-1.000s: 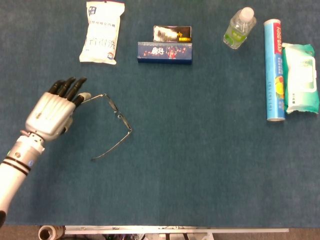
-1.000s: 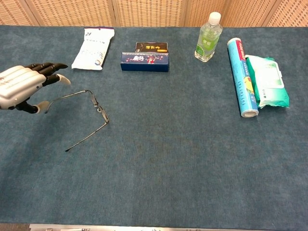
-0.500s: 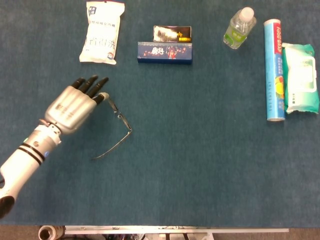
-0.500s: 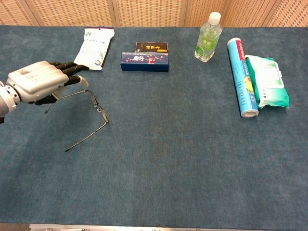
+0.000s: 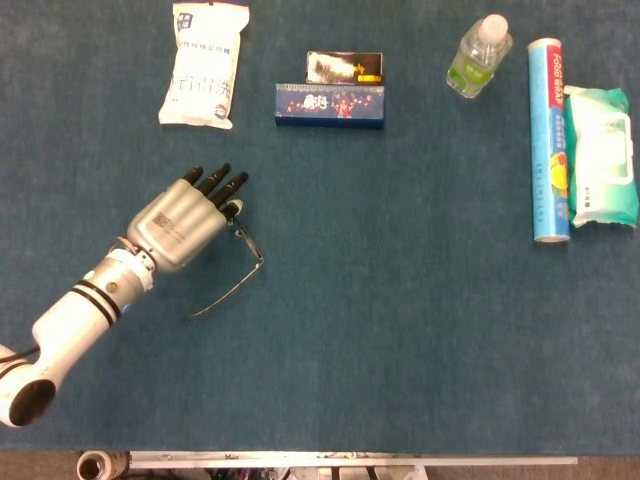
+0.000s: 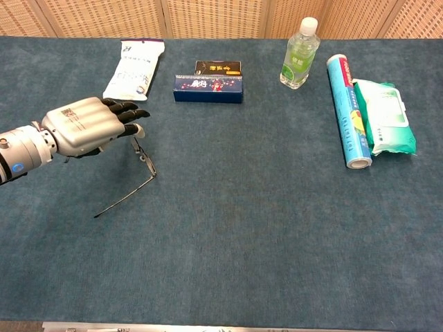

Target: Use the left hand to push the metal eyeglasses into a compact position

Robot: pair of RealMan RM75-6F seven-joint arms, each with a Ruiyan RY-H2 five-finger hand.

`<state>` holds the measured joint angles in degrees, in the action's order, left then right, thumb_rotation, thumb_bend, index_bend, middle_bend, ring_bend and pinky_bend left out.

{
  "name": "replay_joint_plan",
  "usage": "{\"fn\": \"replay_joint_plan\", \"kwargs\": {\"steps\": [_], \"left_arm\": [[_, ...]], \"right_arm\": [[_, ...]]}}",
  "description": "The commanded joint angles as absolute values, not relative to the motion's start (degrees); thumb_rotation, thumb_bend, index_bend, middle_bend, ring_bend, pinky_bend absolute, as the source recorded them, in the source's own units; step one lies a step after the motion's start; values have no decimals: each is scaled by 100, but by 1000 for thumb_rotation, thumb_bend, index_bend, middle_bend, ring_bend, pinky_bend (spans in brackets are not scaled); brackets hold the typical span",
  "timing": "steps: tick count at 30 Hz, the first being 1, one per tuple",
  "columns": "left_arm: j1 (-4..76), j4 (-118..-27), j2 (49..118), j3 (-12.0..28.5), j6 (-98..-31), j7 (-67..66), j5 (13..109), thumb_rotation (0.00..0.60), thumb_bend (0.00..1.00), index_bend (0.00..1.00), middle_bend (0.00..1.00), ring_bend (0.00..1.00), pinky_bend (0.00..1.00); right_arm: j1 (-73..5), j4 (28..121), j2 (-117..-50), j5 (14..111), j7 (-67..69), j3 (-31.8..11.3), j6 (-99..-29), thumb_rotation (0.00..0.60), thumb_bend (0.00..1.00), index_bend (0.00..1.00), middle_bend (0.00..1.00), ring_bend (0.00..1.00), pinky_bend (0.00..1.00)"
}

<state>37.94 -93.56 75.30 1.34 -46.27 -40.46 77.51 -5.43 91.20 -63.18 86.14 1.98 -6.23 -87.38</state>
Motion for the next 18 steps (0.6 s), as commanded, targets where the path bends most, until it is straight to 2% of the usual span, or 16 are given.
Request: {"fn": "replay_joint_plan", "kwargs": {"steps": [1, 18], "left_arm": [[3872, -9380, 7600, 112, -4605, -4182, 7640, 600, 1000, 202, 60, 46, 190], [4205, -9102, 7946, -48, -4612, -4965, 6888, 600, 1000, 201, 59, 46, 190]], "right_arm": [[-546, 9120, -6314, 8612, 202, -619, -8724, 600, 280, 430, 351, 170, 390], [-545, 9128, -6291, 8598, 227, -626, -8716, 600, 280, 430, 351, 170, 390]]}}
